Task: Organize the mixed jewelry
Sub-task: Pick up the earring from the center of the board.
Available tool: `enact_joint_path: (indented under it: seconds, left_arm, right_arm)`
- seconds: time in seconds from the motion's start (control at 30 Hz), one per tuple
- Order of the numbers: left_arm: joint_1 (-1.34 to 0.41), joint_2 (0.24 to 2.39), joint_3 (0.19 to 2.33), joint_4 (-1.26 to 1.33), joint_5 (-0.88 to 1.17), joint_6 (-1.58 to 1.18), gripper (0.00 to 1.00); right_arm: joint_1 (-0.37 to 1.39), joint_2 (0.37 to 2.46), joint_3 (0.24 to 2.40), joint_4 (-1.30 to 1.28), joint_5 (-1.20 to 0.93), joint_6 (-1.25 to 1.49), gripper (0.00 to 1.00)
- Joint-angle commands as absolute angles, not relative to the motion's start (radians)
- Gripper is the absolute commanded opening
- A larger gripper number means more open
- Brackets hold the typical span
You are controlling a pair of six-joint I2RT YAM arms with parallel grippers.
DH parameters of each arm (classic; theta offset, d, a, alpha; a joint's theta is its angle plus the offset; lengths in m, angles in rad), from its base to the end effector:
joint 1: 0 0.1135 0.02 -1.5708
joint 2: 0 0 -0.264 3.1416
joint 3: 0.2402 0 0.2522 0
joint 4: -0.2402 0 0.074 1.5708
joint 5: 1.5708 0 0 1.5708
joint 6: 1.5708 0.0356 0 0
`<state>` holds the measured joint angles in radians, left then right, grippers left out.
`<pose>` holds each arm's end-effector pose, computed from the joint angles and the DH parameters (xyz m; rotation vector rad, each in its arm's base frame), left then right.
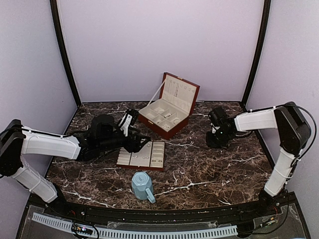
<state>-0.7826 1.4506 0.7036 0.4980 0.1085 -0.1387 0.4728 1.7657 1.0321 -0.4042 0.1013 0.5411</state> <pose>0.2205 -0.2248 0.2262 0.6708 1.7600 -0.7420 0.3036 0.1512 0.1537 0.1227 2.7072 0.1693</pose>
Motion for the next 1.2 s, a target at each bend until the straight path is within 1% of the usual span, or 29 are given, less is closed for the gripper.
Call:
enact_joint_path:
  seconds: [0.0,0.2,0.4,0.6,0.73,0.8,0.97,1.03,1.17]
  left_arm:
    - [-0.776,1.417,0.692,0.484,0.095,-0.138,0.7]
    - [-0.777,1.419,0.693,0.485,0.096,-0.137,0.69]
    - [-0.776,1.418,0.692,0.483,0.094,-0.138,0.7]
    - [-0.777,1.413,0.692,0.49,0.088,-0.155,0.7]
    - [-0.773,1.389,0.691,0.506,0.093,-0.173,0.7]
    - [-0.772,1.368,0.686,0.528,0.107,-0.177,0.72]
    - [-0.771,1.297,0.645,0.629,0.156,-0.184,0.88]
    - [-0.771,1.279,0.636,0.674,0.179,-0.181,0.92]
    - [-0.771,1.266,0.646,0.717,0.237,-0.146,0.95]
  right_arm:
    - [0.472,1.769,1.048,-0.378,0.094,0.553,0.13]
    - [0.473,1.78,1.048,-0.365,0.084,0.557,0.09]
    - [0.472,1.778,1.048,-0.365,0.084,0.556,0.0]
    - [0.472,1.762,1.05,-0.367,0.076,0.562,0.0]
    - [0.473,1.721,1.06,-0.355,0.013,0.566,0.0]
    - [0.472,1.689,1.065,-0.337,-0.046,0.569,0.0]
    - [0.474,1.608,1.072,-0.241,-0.265,0.589,0.0]
    - [0.475,1.579,1.074,-0.183,-0.341,0.613,0.0]
    - [0.478,1.531,1.08,-0.072,-0.48,0.666,0.0]
